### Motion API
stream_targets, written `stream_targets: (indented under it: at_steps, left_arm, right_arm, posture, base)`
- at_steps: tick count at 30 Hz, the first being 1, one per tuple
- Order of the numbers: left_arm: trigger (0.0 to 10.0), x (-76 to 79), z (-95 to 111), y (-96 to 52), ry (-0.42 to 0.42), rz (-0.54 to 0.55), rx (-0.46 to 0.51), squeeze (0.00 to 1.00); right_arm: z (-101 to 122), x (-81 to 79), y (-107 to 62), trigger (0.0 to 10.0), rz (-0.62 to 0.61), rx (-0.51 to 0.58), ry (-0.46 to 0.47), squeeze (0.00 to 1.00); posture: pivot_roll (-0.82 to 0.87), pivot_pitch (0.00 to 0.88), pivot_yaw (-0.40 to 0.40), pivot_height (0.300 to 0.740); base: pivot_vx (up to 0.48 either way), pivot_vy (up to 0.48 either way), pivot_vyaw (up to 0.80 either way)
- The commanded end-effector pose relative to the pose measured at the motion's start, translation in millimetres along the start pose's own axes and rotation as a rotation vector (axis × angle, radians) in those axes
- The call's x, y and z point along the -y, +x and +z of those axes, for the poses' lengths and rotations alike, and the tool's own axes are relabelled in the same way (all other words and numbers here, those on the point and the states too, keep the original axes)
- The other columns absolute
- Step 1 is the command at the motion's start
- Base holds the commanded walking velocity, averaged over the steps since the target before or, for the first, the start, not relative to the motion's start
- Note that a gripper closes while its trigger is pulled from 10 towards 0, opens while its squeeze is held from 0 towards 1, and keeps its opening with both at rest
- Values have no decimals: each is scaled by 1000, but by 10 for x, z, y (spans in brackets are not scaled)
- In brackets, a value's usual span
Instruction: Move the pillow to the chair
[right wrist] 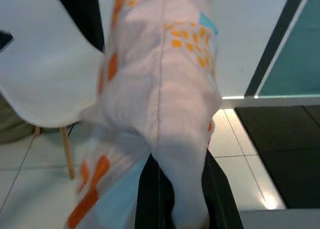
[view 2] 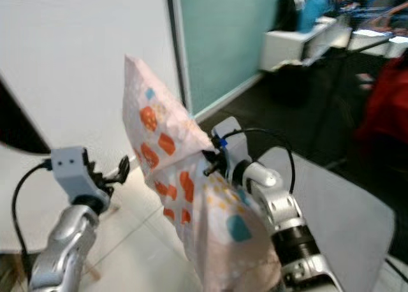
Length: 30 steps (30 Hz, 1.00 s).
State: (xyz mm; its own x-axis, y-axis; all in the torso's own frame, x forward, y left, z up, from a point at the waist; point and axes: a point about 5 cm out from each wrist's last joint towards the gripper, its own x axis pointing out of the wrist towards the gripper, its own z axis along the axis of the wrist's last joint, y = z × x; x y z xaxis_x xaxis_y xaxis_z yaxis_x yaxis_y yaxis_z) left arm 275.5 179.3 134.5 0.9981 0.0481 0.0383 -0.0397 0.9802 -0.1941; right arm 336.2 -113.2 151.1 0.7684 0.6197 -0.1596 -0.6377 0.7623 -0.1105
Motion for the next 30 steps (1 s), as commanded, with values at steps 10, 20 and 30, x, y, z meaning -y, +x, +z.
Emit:
stream_targets:
  at_steps: [10, 20, 30]
  left_arm:
    - [10000, -34, 31, 26, -8, 24, 11, 0]
    - [10000, -40, 34, 34, -11, 27, 13, 0]
    - [10000, -42, 29, 35, -20, 28, 11, 0]
  right_arm:
    - [224, 24, 10, 10000, -7, 87, -37, 0]
    - [221, 28, 1, 10000, -6, 86, -43, 0]
    - [222, 17, 4, 10000, -8, 87, -45, 0]
  posture:
    - [-178, 0, -23, 736]
    - [-180, 0, -24, 736]
    - [-178, 0, -27, 736]
  base:
    - [0, 0, 775]
    - [0, 0, 775]
    - [0, 0, 775]
